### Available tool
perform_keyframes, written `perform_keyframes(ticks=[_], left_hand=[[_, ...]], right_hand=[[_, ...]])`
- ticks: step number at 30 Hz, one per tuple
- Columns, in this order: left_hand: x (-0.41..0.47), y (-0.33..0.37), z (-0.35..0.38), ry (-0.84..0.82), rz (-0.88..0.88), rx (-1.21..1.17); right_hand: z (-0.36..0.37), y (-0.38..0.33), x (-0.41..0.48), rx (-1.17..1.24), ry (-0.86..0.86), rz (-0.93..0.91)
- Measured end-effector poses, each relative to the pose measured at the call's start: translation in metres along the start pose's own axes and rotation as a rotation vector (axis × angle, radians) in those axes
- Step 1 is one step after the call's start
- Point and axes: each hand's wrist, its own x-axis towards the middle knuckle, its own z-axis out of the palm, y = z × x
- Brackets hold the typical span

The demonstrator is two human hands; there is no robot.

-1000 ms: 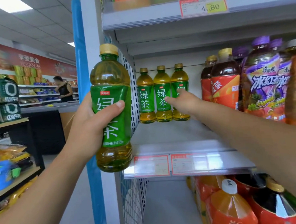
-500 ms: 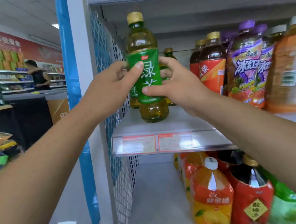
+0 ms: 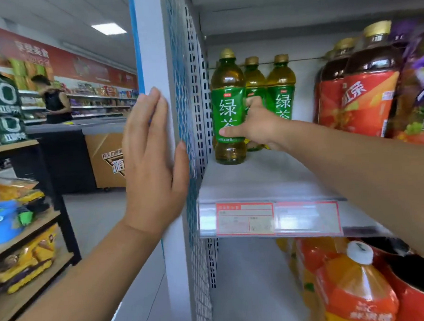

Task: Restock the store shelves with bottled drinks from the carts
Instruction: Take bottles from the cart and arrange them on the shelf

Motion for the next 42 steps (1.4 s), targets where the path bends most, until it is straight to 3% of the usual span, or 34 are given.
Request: perform_keyframes(ticks=[13,18,21,25,29,31,36,40,42], left_hand=[[-0.002,0.001,0.000,-0.009,0.018,0.037],[-0.002,0.004,-0.002,-0.022,0.005,0.079],[-0.002,0.005,-0.005,-0.041,0.021,0.140],[-0.013,0.027,-0.014,-0.065,0.049,0.159],[-0.067,0.077,-0.028,-0.337,0.011,-0.152],[-0.095,0.099,-0.031,-0.477,0.008,-0.254],[-0.149,0.154,-0.037,-0.588,0.069,-0.444],[-0.179,0.194,-0.032,-1.147,-0.363,-0.618],[-0.196,0.207,-0.022,-1.356,-0.486,-0.591]], right_hand=[[0.012,0.003,0.009,-0.124,0.074,0.049],[0.011,-0.002,-0.005,-0.169,0.028,0.092],[-0.004,-0.014,-0.038,-0.230,0.129,-0.044],[-0.035,-0.022,-0.117,-0.102,0.331,-0.326],[-0.055,0.020,-0.216,-0.067,0.125,-0.332],[-0.062,0.050,-0.261,-0.150,-0.038,-0.199],[-0.080,0.124,-0.332,-0.482,-0.273,0.161],[-0.083,0.149,-0.361,-0.560,-0.351,0.288],[-0.077,0.156,-0.372,-0.583,-0.377,0.292]])
